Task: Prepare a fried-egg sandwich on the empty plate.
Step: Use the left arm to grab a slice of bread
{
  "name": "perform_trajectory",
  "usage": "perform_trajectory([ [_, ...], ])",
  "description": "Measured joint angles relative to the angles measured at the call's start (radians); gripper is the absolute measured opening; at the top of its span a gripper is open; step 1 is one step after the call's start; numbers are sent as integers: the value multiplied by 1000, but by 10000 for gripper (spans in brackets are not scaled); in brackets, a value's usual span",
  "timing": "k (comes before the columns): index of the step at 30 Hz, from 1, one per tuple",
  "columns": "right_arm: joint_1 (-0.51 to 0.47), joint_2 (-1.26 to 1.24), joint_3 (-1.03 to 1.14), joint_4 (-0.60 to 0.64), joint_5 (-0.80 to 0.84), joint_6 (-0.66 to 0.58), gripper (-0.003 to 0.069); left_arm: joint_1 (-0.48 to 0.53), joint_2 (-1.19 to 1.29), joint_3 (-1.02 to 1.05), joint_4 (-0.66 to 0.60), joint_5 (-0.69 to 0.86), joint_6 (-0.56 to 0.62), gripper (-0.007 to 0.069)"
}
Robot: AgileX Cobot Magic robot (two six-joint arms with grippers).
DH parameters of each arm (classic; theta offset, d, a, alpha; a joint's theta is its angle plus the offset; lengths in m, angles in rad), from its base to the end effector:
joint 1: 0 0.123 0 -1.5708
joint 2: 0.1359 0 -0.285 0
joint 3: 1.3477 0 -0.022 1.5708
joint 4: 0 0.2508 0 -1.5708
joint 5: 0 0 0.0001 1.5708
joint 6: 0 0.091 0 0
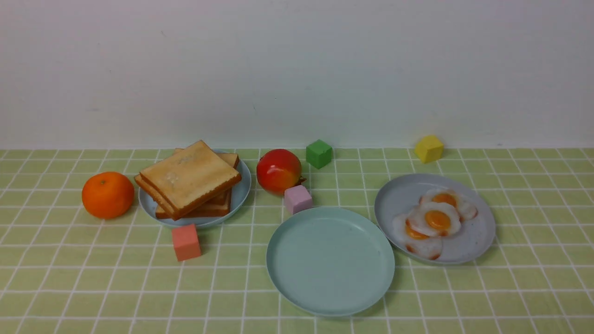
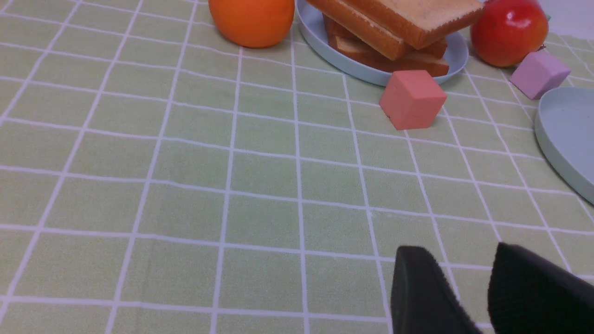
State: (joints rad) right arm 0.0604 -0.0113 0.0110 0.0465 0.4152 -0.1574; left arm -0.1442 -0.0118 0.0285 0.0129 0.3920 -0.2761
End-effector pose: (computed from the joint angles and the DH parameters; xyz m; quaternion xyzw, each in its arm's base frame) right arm 0.0511 0.0048 0.1729 -0.0766 0.8092 -0.0082 0.5824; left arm 0.0516 -0.0070 0.1690 -0.0501 0.8096 -0.1166 0.5731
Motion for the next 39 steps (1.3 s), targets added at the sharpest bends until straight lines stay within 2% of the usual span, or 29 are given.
perform_trajectory([
  [30, 0, 0, 4, -4, -16, 0, 241, 0, 0, 0, 6, -10, 0, 238],
  [35, 0, 0, 7, 4, -44, 0, 241, 0, 0, 0, 5, -124, 0, 238],
  [39, 0, 0, 16, 11, -133, 0, 241, 0, 0, 0, 5, -253, 0, 238],
])
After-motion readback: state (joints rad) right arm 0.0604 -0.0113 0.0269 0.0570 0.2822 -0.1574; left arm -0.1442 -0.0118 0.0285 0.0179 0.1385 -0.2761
